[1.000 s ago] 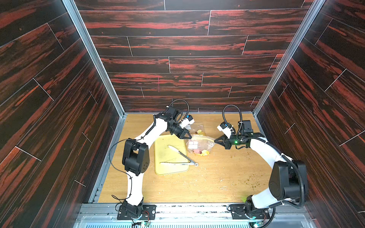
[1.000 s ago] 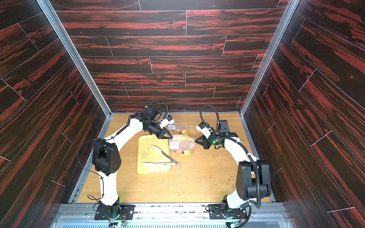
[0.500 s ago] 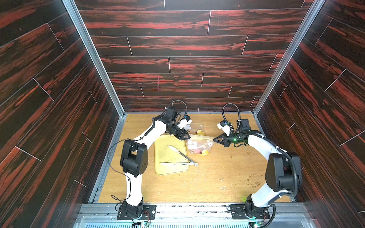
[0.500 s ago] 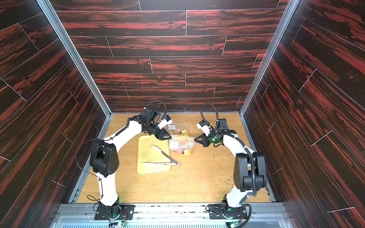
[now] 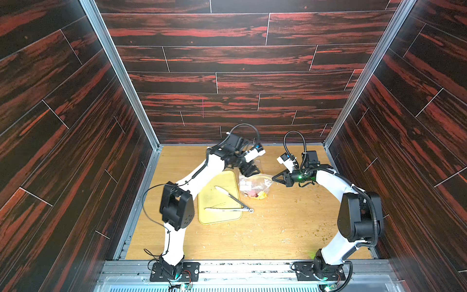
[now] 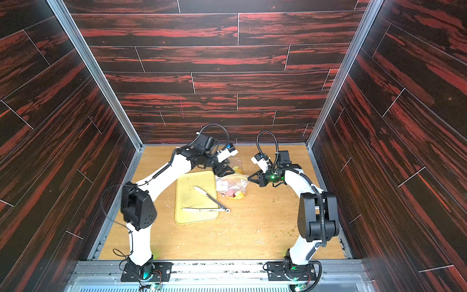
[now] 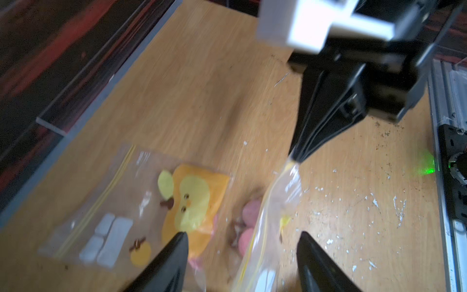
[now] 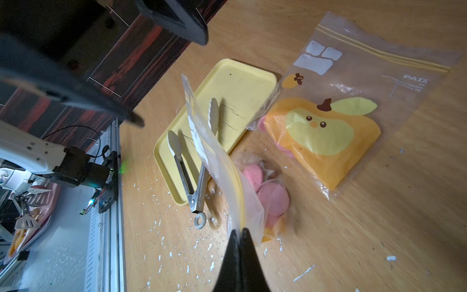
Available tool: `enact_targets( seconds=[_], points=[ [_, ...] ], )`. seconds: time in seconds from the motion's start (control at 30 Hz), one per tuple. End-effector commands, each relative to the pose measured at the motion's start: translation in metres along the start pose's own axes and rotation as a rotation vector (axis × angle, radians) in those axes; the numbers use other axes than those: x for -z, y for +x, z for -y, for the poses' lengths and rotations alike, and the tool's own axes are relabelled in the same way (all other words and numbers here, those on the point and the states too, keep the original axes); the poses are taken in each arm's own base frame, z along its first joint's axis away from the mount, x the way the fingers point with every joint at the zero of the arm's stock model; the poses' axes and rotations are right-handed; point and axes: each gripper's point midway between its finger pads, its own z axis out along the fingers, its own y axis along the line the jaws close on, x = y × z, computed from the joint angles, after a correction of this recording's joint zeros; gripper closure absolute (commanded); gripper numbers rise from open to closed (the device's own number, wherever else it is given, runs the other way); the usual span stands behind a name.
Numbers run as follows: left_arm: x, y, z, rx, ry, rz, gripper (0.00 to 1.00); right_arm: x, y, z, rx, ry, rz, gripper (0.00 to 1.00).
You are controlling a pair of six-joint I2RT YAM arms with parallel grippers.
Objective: Put the cookies into a resealable bag to prevent moisture
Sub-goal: Close the ziploc bag at the center of the board.
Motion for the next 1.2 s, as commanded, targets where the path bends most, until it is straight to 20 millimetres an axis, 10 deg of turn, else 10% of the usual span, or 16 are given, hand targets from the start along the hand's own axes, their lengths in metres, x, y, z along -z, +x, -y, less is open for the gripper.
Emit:
enact_targets(
  seconds=[0.0, 0.4, 0.67, 1.0, 1.17],
  points=[
    [-0.012, 0.012, 0.006, -0.004, 0.047, -0.051, 0.32, -0.003, 0.0, -0.003, -0.014, -0.047, 0.0, 1.0],
    [-0.051, 0.015, 0.017, -0.019, 0.099, -0.101, 0.39, -0.005, -0.003, -0.011, 0.01, -0.073, 0.01, 1.0],
    [-0.059, 0.016, 0.026, 0.002, 0.166, -0.112, 0.67, -0.006, -0.003, -0.011, 0.011, -0.07, 0.008, 1.0],
    [-0.056, 0.033, 0.036, 0.022, 0.224, -0.182, 0.75, -0.005, 0.002, -0.006, 0.008, -0.041, -0.003, 1.0],
    [-0.048, 0.029, 0.037, 0.036, 0.241, -0.173, 1.0, -0.004, 0.002, -0.005, 0.007, -0.036, -0.004, 1.0]
  ],
)
